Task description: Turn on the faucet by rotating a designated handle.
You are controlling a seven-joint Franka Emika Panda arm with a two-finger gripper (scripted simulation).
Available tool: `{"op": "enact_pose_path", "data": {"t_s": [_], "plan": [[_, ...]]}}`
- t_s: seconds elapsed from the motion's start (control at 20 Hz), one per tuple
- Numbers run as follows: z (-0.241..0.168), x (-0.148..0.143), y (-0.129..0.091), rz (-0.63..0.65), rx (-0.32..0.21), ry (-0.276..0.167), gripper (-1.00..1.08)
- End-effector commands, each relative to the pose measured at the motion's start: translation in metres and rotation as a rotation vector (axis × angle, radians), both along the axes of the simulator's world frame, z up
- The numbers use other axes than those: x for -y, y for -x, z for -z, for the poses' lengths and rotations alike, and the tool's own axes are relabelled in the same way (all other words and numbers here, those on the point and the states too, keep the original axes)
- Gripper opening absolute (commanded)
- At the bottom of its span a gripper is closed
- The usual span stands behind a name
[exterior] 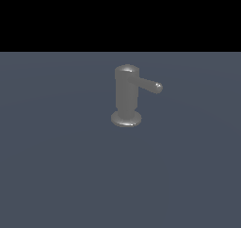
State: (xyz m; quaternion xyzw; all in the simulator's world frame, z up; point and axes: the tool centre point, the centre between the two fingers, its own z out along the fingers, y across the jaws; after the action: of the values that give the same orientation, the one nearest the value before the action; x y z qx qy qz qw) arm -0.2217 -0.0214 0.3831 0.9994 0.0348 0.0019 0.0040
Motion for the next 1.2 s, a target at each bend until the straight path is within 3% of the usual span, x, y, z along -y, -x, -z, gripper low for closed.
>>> {"op": "enact_pose_path", "data": {"t_s": [0.0, 0.65, 1.15], "plan": [[0.021, 0.002, -0.008, -0.024, 0.000, -0.001, -1.00], [0.117, 0.009, -0.049, -0.133, -0.003, -0.004, -1.00], [0.157, 0.010, -0.068, -0.178, -0.005, -0.006, -1.00]]}}
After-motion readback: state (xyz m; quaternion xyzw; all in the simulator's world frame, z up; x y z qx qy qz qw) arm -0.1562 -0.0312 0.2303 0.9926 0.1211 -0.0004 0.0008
